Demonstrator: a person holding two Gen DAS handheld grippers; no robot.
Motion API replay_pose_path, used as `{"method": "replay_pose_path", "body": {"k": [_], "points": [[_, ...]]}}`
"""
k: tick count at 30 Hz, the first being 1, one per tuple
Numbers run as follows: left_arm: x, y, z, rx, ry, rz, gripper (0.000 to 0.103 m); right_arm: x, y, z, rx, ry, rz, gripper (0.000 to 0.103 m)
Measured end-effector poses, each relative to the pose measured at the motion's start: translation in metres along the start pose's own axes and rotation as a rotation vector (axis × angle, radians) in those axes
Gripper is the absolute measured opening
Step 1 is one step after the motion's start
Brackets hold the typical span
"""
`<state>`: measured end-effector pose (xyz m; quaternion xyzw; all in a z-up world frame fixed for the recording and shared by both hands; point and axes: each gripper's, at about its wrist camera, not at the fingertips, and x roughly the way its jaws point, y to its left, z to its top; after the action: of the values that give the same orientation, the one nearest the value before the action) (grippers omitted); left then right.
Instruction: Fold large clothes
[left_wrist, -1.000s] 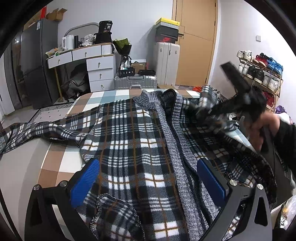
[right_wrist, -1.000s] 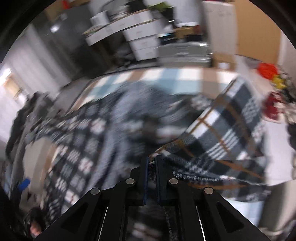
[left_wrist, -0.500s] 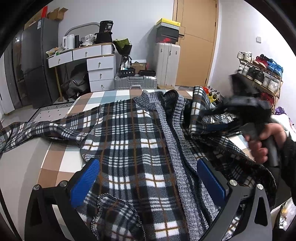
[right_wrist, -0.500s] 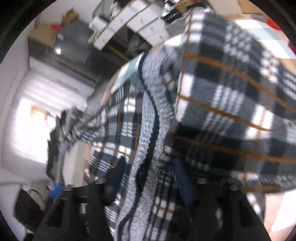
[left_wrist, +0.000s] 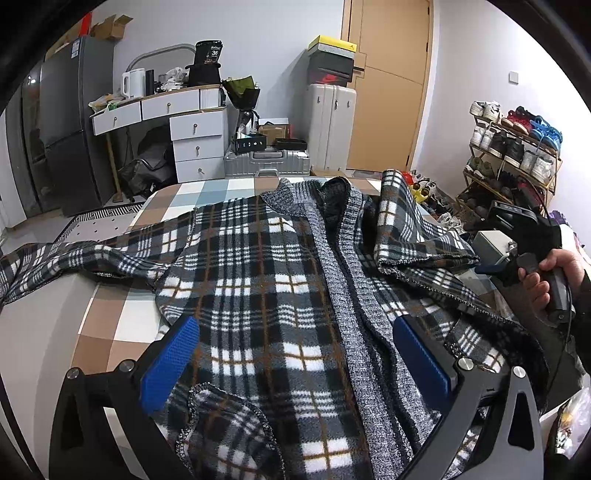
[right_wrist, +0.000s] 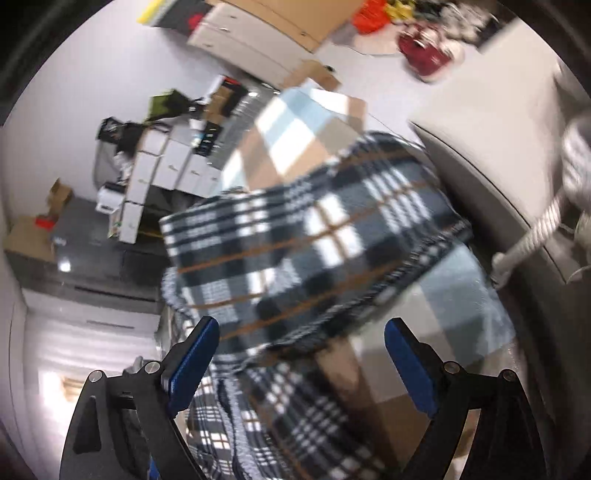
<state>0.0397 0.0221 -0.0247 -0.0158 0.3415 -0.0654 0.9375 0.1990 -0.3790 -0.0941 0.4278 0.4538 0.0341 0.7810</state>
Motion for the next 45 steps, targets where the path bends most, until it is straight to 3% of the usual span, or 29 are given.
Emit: {"method": "replay_pose_path", "body": {"k": [3,5,7,10,11,12,13,14,18,23,27,32,35,39,42,45], "points": [[0.000,0.001,0.000,-0.006,0.001,-0.001,0.102,0.012,0.006,0.006,-0.003,-0.005,-0.037,0.092],[0.001,0.001,0.000,-0.010,0.008,-0.007,0.102,0.016,0.001,0.017,0.074,-0.042,-0.119,0.092],[0.002,0.001,0.000,-0.014,0.015,-0.013,0.102,0.020,0.007,0.027,0.123,-0.071,-0.134,0.092],[-0.001,0.001,0.001,-0.014,0.009,-0.024,0.102,0.025,0.019,0.042,0.085,-0.083,-0.193,0.092],[-0.003,0.001,0.001,-0.010,0.004,-0.023,0.102,0.026,0.024,0.046,0.066,-0.117,-0.214,0.081],[-0.004,0.002,0.001,-0.008,0.000,-0.022,0.102,0.027,0.025,0.048,0.051,-0.133,-0.237,0.051],[-0.005,0.002,0.001,-0.007,-0.003,-0.022,0.102,0.030,0.028,0.051,0.010,-0.146,-0.277,0.035],[-0.005,0.004,0.001,-0.009,-0.004,-0.024,0.102,0.030,0.029,0.052,-0.018,-0.164,-0.290,0.011],[-0.006,0.009,0.001,-0.022,-0.003,-0.027,0.102,0.004,0.044,0.044,-0.195,-0.343,-0.362,0.007],[-0.006,0.009,0.002,-0.028,-0.009,-0.027,0.102,-0.051,0.111,0.030,-0.497,-0.607,-0.513,0.006],[-0.006,0.007,0.002,-0.024,-0.015,-0.027,0.102,-0.102,0.149,0.030,-0.595,-0.765,-0.623,0.007],[-0.009,0.007,0.000,-0.013,-0.027,-0.021,0.102,-0.154,0.160,0.047,-0.590,-0.844,-0.711,0.006],[-0.009,0.009,0.001,-0.013,-0.032,-0.018,0.102,-0.167,0.158,0.051,-0.607,-0.842,-0.793,0.006],[-0.011,0.013,0.003,-0.027,-0.038,-0.018,0.102,-0.148,0.177,0.044,-0.719,-0.843,-0.914,0.006],[-0.017,0.018,0.004,-0.039,-0.056,-0.011,0.102,-0.128,0.213,0.021,-0.847,-0.880,-0.930,0.006],[-0.029,0.031,0.005,-0.057,-0.103,0.022,0.102,-0.079,0.266,-0.021,-1.046,-0.900,-0.918,0.007]]}}
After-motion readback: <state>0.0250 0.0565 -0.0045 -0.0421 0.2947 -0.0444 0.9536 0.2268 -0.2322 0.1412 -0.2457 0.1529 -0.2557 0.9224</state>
